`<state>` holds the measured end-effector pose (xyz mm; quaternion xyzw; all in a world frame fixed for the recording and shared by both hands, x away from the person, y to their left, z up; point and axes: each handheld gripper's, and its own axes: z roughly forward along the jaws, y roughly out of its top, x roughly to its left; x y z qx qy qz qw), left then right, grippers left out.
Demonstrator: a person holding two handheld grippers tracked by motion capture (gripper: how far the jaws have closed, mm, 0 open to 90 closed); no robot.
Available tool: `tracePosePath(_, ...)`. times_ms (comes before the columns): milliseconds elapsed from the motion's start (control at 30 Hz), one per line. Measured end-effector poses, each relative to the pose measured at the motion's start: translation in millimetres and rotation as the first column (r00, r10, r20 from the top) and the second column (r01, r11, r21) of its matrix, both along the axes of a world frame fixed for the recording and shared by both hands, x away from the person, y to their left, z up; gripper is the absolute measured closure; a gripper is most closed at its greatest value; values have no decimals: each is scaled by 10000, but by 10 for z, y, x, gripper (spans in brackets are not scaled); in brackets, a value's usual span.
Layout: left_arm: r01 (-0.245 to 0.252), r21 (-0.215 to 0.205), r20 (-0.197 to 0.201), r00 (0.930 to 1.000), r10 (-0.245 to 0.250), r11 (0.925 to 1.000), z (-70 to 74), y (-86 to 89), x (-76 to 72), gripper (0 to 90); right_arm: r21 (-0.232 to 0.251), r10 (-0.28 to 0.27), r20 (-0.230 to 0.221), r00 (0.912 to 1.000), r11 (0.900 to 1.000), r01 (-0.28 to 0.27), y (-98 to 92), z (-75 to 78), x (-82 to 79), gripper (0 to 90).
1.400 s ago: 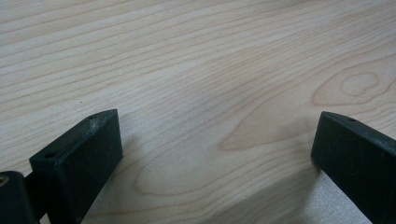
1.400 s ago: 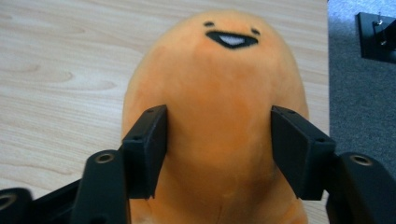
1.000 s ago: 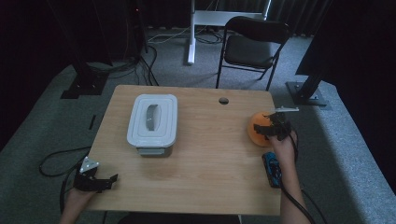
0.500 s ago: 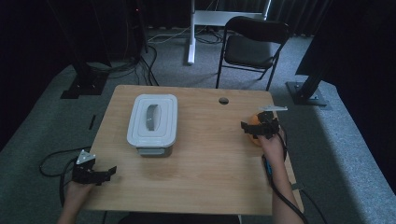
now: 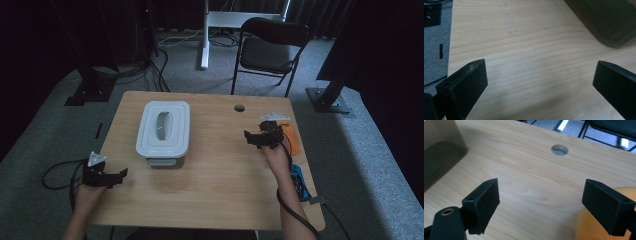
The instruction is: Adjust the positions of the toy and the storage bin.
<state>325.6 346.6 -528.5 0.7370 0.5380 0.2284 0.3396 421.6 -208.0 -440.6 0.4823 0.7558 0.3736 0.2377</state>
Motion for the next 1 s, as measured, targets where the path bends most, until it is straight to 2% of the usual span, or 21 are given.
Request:
tracePosePath(300,-120,46,162,9998,119,9999,18,-50,153,1,710,446,46,9990,9965,-448,241,-126,56,136)
tracePosePath(367,-58,162,155,9999,55,9999,18,-61,185,1,752,514,-181,9985,9959,-499,300,-145,71,136)
tracePosePath(433,-31,299,137,9999,27,9995,17,-70,214,1,1059,693,-289,9972,9922,-659,348,-165,81,136)
tracePosePath(533,-19,264,128,9999,16,9996,19,-82,259,1,1098,735,-301,9968,9915,-698,422,-208,96,136)
tracePosePath(667,-23,355,183,9998,16,9994,26,-115,334,1,847,723,-64,9974,9938,-715,542,-292,110,136)
tracePosePath(733,23,527,179,9998,-32,9986,31,-133,382,1,876,845,-136,9963,9927,-830,605,-337,126,136)
tracePosePath(800,37,575,195,9998,-49,9983,37,-157,432,1,702,716,-54,9974,9950,-711,679,-385,137,136)
tracePosePath(1000,69,705,245,9997,-87,9975,51,-213,573,2,798,654,229,9976,9946,-670,887,-507,168,133)
